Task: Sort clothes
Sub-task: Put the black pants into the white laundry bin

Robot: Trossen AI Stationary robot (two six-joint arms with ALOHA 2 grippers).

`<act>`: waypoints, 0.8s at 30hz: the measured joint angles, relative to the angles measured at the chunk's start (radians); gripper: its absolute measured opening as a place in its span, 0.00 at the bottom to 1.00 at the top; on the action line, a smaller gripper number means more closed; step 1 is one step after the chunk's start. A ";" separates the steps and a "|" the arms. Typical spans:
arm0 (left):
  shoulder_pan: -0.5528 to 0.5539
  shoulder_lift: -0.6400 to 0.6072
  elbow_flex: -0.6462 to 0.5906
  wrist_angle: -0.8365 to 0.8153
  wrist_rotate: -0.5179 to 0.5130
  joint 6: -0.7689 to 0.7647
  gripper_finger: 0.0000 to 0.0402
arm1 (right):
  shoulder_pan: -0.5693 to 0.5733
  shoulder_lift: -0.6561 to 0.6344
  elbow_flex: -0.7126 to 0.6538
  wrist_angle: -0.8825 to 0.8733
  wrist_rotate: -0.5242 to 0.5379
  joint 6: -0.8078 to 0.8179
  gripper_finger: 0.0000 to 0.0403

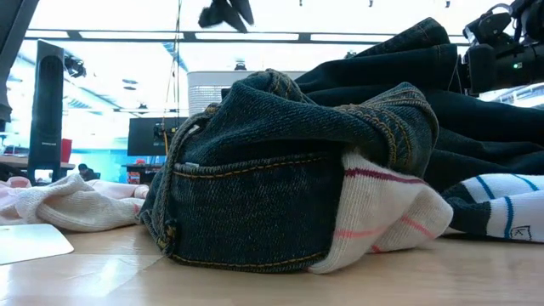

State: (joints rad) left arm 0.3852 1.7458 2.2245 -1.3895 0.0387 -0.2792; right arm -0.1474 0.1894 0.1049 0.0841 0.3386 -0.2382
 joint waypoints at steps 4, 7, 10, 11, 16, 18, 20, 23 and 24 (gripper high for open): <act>-0.051 0.000 0.131 -0.144 -0.058 -0.068 0.33 | 0.000 0.000 0.000 0.005 0.000 0.000 0.61; -0.095 -0.038 0.109 -0.146 -0.082 -0.116 0.33 | 0.000 0.000 0.000 0.021 0.000 0.006 0.61; -0.152 -0.060 0.100 -0.158 -0.117 -0.142 0.33 | 0.000 0.000 0.000 0.073 0.000 0.041 0.61; -0.180 -0.065 0.099 -0.160 -0.138 -0.124 0.33 | 0.000 0.000 0.000 0.092 0.001 0.064 0.61; -0.307 -0.080 0.095 -0.183 -0.260 -0.069 0.33 | 0.000 0.000 0.005 0.172 0.075 0.170 0.61; -0.359 -0.087 0.094 -0.181 -0.277 -0.036 0.33 | 0.002 0.002 0.033 0.148 0.086 0.175 0.61; -0.404 -0.100 0.094 -0.181 -0.284 -0.017 0.33 | 0.012 0.012 0.084 0.098 0.088 0.167 0.61; -0.466 -0.108 0.095 -0.182 -0.320 -0.020 0.33 | 0.033 0.042 0.194 -0.028 0.088 0.132 0.61; -0.489 -0.108 0.094 -0.182 -0.339 -0.025 0.33 | 0.039 0.056 0.235 -0.078 0.088 0.123 0.61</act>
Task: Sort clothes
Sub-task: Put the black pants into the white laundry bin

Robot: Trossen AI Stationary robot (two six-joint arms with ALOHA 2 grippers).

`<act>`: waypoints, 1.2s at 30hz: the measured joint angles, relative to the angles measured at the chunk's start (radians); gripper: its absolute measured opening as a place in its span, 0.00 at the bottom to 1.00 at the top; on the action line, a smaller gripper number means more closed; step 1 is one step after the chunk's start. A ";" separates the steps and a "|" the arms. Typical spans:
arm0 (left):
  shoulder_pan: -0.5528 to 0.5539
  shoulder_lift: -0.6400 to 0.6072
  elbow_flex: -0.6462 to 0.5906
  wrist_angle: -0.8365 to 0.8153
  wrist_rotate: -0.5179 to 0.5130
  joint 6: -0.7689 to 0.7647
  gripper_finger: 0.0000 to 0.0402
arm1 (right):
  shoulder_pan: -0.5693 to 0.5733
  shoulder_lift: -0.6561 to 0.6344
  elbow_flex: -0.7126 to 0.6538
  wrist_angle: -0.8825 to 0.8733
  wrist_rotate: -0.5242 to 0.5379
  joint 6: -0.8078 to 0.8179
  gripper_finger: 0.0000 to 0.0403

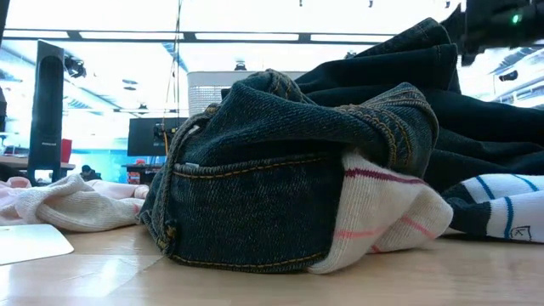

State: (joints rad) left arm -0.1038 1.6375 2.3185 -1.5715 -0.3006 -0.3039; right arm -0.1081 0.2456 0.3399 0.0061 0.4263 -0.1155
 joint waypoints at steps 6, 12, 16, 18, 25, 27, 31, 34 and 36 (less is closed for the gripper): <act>-0.125 -0.010 -0.064 0.076 -0.105 -0.044 0.33 | 0.043 0.134 0.217 -0.169 0.000 0.014 0.61; -0.221 -0.079 -0.307 0.209 -0.141 -0.100 0.33 | 0.092 0.320 0.368 -0.178 0.000 0.009 0.61; -0.278 -0.197 -0.490 0.362 -0.148 -0.127 0.33 | 0.149 0.461 0.460 -0.180 0.000 0.013 0.61; -0.308 -0.270 -0.590 0.457 -0.148 -0.128 0.33 | 0.184 0.538 0.511 -0.181 -0.003 0.019 0.61; -0.399 -0.540 -0.958 0.702 -0.149 -0.199 0.33 | 0.303 0.776 0.710 -0.198 -0.006 0.227 0.61; -0.420 -0.610 -1.056 0.775 -0.149 -0.204 0.33 | 0.320 0.825 0.758 -0.196 -0.012 0.331 0.61; -0.447 -0.737 -1.217 0.928 -0.149 -0.201 0.33 | 0.330 0.899 0.830 -0.192 -0.057 0.435 0.61; -0.454 -0.813 -1.307 1.006 -0.147 -0.198 0.33 | 0.346 0.956 0.872 -0.207 -0.087 0.419 0.61; -0.455 -0.863 -1.359 1.030 -0.131 -0.202 0.33 | 0.360 0.997 0.901 -0.217 -0.089 0.391 0.61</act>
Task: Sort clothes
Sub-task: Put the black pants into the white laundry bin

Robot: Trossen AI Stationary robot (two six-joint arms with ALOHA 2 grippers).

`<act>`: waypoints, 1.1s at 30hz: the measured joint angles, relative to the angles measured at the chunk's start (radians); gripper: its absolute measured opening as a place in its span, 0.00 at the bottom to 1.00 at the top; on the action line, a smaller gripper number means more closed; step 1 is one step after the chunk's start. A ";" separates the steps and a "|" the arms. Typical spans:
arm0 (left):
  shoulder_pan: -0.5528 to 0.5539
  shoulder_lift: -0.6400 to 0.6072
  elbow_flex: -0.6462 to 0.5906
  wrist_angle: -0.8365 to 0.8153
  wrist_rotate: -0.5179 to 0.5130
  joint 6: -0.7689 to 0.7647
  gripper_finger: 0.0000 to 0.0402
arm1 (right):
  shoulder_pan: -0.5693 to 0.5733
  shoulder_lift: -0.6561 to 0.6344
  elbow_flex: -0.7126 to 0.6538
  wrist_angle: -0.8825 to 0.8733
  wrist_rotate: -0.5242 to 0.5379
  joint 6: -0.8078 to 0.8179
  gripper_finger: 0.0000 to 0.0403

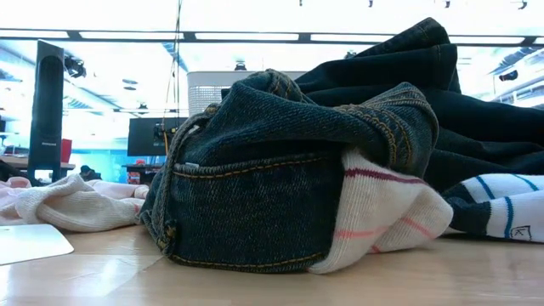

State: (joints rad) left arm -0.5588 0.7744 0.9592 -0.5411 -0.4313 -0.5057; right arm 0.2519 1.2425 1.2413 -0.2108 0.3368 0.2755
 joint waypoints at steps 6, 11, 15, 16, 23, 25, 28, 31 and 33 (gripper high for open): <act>0.000 -0.128 -0.106 0.022 0.043 -0.003 0.33 | 0.023 0.153 0.164 -0.270 0.009 0.024 0.61; 0.000 -0.226 -0.161 -0.014 0.044 0.001 0.33 | 0.037 0.311 0.354 -0.526 0.008 0.077 0.61; 0.000 -0.292 -0.162 -0.106 0.043 -0.003 0.33 | 0.049 0.423 0.507 -0.692 0.010 0.090 0.61; 0.000 -0.308 -0.162 -0.123 0.043 -0.003 0.33 | 0.052 0.448 0.543 -0.723 0.010 0.090 0.61; 0.000 -0.375 -0.162 -0.163 0.043 -0.003 0.33 | 0.056 0.599 0.725 -0.893 -0.055 0.125 0.65; 0.000 -0.381 -0.162 -0.170 0.043 0.000 0.33 | 0.056 0.635 0.751 -0.929 -0.100 0.134 0.68; 0.000 -0.383 -0.162 -0.174 0.043 0.007 0.33 | 0.057 0.681 0.761 -0.980 -0.131 0.134 0.75; 0.000 -0.383 -0.162 -0.181 0.043 0.008 0.33 | 0.059 0.728 0.762 -1.017 -0.138 0.107 0.82; 0.000 -0.383 -0.162 -0.188 0.043 0.005 0.33 | 0.060 0.761 0.762 -1.025 -0.152 0.077 0.87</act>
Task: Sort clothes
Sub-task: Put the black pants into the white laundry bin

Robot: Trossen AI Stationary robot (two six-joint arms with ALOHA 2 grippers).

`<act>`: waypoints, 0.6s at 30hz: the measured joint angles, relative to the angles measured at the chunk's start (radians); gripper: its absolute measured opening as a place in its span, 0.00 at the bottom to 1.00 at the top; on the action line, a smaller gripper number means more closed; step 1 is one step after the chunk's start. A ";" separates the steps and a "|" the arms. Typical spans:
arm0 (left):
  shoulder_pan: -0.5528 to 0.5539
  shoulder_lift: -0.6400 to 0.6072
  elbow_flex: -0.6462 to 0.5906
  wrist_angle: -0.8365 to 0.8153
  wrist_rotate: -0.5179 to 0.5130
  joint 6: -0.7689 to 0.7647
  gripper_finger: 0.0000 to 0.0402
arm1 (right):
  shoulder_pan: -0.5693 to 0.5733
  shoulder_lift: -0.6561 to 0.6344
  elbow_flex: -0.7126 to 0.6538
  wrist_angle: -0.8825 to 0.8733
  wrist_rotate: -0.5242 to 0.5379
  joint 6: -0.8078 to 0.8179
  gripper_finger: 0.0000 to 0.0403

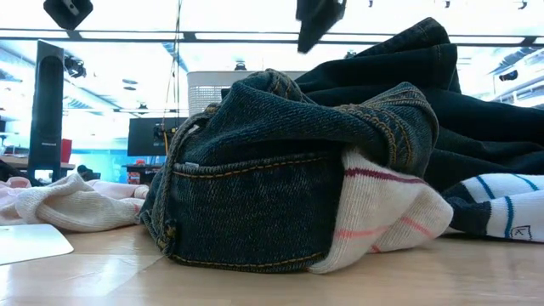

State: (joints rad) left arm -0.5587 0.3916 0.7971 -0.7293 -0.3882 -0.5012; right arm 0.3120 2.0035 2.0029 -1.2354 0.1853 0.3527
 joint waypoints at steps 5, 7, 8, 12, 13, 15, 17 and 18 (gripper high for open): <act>0.000 0.000 0.000 0.004 0.000 -0.003 0.33 | 0.004 0.078 0.000 0.008 -0.007 -0.076 0.92; 0.000 0.000 0.000 0.004 0.000 -0.010 0.33 | 0.002 0.110 0.000 0.009 -0.007 -0.103 0.92; 0.000 0.000 0.000 0.004 0.000 -0.012 0.33 | 0.002 0.127 0.000 0.011 -0.005 -0.115 0.92; 0.000 0.000 0.000 0.005 0.000 -0.012 0.33 | -0.007 0.194 0.000 0.011 0.026 -0.163 0.90; 0.000 0.000 0.000 0.005 0.000 -0.014 0.33 | -0.009 0.210 0.000 0.011 0.039 -0.170 0.90; 0.000 0.000 0.000 0.006 0.000 -0.035 0.33 | -0.016 0.244 0.001 0.013 0.055 -0.178 0.88; 0.000 0.000 0.000 0.005 0.000 -0.060 0.33 | -0.027 0.283 0.002 0.023 0.056 -0.179 0.87; 0.000 0.000 0.000 0.006 0.000 -0.067 0.33 | -0.032 0.301 0.002 0.028 0.052 -0.178 0.86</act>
State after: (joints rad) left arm -0.5587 0.3920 0.7968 -0.7235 -0.3878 -0.5684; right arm 0.2804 2.3045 2.0048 -1.2073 0.2374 0.1749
